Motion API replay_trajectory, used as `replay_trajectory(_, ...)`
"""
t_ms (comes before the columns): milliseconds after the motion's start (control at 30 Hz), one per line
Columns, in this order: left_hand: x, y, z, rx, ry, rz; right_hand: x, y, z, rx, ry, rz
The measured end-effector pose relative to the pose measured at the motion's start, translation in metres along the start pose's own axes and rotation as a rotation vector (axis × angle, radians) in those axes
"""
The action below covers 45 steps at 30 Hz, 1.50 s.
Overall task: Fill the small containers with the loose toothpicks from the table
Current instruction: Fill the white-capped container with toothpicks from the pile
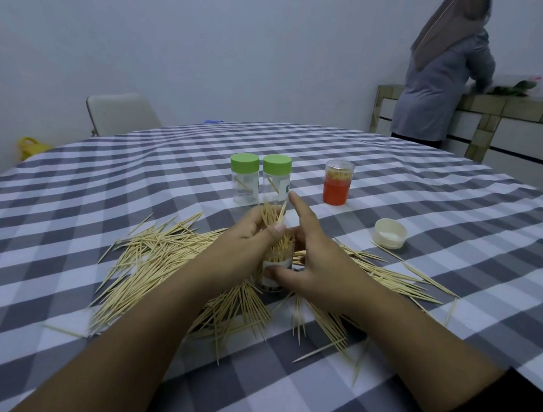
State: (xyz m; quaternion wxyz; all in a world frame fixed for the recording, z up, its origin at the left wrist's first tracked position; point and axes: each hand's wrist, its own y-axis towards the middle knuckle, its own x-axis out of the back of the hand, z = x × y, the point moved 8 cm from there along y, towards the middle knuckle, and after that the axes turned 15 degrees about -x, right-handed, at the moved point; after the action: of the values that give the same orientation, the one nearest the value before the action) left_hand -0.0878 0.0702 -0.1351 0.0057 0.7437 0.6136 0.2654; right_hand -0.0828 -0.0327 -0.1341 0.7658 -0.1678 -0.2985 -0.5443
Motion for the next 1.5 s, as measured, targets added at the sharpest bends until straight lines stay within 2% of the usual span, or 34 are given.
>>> replay_trajectory(100,-0.003,-0.001,-0.001,0.029,-0.11,0.055,0.001,-0.001,0.001,-0.001,0.022,0.009)
replay_trajectory(200,-0.001,-0.003,0.001,0.055,-0.114,0.13,0.001,-0.002,0.001,0.002,0.064,0.029)
replay_trajectory(333,0.007,-0.005,0.009,0.124,0.027,0.184,0.0,-0.003,0.0,-0.04,0.218,0.097)
replay_trajectory(467,0.003,-0.005,0.011,0.122,0.144,0.228,0.005,0.003,-0.006,-0.111,0.527,0.084)
replay_trajectory(633,0.001,-0.002,0.012,0.054,0.352,0.137,0.008,0.006,-0.007,-0.077,0.686,0.045)
replay_trajectory(833,0.0,-0.002,0.013,0.052,0.413,0.039,0.01,0.002,0.0,0.021,0.617,0.01)
replay_trajectory(1067,-0.002,0.001,0.004,0.029,0.411,0.027,0.008,-0.011,0.018,0.183,0.201,-0.106)
replay_trajectory(1167,-0.006,0.002,-0.003,0.011,0.5,0.073,0.002,-0.013,0.025,0.256,0.037,-0.177)
replay_trajectory(1333,-0.007,0.002,-0.008,0.006,0.591,0.096,-0.003,-0.014,0.035,0.326,-0.038,-0.288)
replay_trajectory(1500,-0.007,0.001,-0.009,-0.015,0.55,0.111,0.002,-0.008,0.027,0.248,0.06,-0.351)
